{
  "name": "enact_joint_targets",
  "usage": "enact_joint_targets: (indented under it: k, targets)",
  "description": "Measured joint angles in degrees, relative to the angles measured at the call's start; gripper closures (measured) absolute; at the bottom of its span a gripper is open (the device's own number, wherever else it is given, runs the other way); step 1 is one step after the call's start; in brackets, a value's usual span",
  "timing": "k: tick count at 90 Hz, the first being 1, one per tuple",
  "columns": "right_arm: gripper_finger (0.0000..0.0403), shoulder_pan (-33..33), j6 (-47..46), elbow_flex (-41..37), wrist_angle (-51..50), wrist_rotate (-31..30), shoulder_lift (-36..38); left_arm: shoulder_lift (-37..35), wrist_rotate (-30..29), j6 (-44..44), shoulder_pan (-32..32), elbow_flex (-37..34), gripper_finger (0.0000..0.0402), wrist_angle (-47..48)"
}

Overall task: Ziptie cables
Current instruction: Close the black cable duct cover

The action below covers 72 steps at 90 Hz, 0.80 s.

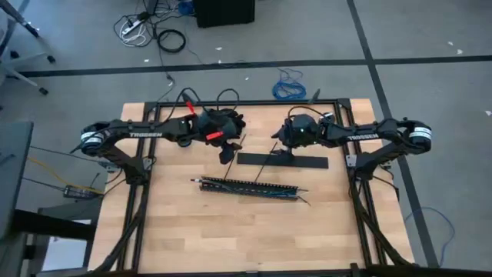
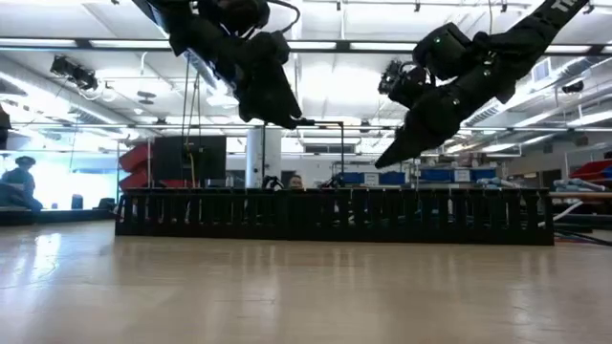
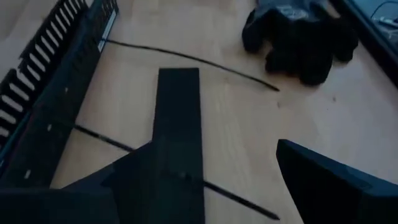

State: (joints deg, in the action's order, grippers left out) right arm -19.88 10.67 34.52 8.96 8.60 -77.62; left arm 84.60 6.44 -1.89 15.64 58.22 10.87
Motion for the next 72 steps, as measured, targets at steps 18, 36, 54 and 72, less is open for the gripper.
enact_joint_targets:
  k: [18,36,54,72]
  targets:
    - [0.0095,0.0,-0.3,0.0,-2.7,-0.4,0.0,0.0,0.0,-1.7,0.0,0.0,0.0188,-1.6]
    - [0.0095,0.5,-0.4,0.0,-4.5,-2.1,0.0,0.0,0.0,-4.8,0.0,0.0,0.0188,-1.7]
    - [0.0095,1.9,-0.1,0.0,-5.5,-2.2,0.0,0.0,-1.8,-5.9,0.0,0.0,0.0188,-1.4]
    - [0.0095,3.4,-0.1,0.0,-5.9,-2.5,0.0,0.0,-2.2,-3.2,0.0,0.0,0.0188,-1.4]
